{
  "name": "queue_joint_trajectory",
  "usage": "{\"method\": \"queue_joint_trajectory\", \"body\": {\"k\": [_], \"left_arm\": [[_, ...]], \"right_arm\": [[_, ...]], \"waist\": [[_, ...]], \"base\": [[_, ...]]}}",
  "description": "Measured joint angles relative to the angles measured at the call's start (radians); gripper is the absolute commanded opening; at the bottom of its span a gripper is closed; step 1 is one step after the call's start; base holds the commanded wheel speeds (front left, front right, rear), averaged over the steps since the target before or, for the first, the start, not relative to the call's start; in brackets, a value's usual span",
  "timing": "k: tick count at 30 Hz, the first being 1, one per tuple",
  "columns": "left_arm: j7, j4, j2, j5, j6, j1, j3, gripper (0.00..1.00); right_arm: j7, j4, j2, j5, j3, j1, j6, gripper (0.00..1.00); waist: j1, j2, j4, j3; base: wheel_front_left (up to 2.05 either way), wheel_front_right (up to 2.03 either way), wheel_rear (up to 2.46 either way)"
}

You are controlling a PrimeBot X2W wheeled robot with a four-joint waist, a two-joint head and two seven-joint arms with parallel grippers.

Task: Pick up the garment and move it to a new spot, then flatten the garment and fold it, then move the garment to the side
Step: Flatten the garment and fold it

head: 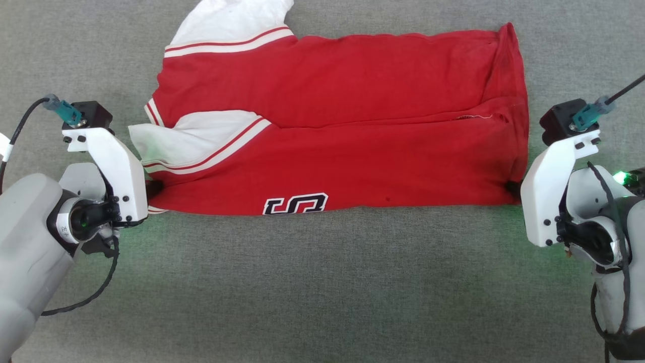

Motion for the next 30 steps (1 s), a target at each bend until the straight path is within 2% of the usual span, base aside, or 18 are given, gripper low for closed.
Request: {"method": "queue_joint_trajectory", "body": {"k": [6,12,16,23,30], "left_arm": [[-0.004,0.000,-0.001,-0.001,-0.006,0.000,0.000,0.00],[0.021,-0.069,0.041,-0.007,0.018,0.012,-0.002,0.00],[0.038,-0.129,0.072,-0.010,0.047,0.034,-0.002,0.00],[0.050,-0.304,0.167,-0.019,0.129,0.090,0.006,0.00],[0.047,-0.464,0.239,-0.026,0.206,0.161,0.005,0.00]], "right_arm": [[0.016,-0.016,-0.012,0.036,-0.023,0.002,0.000,0.00],[0.053,-0.094,-0.040,0.055,-0.054,0.046,0.000,0.00],[0.079,-0.146,-0.053,0.064,-0.071,0.073,0.000,0.00],[0.138,-0.272,-0.056,0.084,-0.119,0.149,0.000,0.00],[0.180,-0.361,-0.031,0.088,-0.177,0.251,0.000,0.00]], "waist": [[0.0000,-0.0001,0.006,-0.018],[0.0000,-0.0002,0.007,-0.038],[0.0000,-0.0002,0.008,-0.049],[0.0000,-0.0002,0.008,-0.062],[0.0000,-0.0002,0.007,-0.057]], "base": [[0.00,0.00,0.00],[0.00,0.00,0.00],[0.00,0.00,0.00],[0.00,0.00,0.00],[0.00,0.00,0.00]]}}
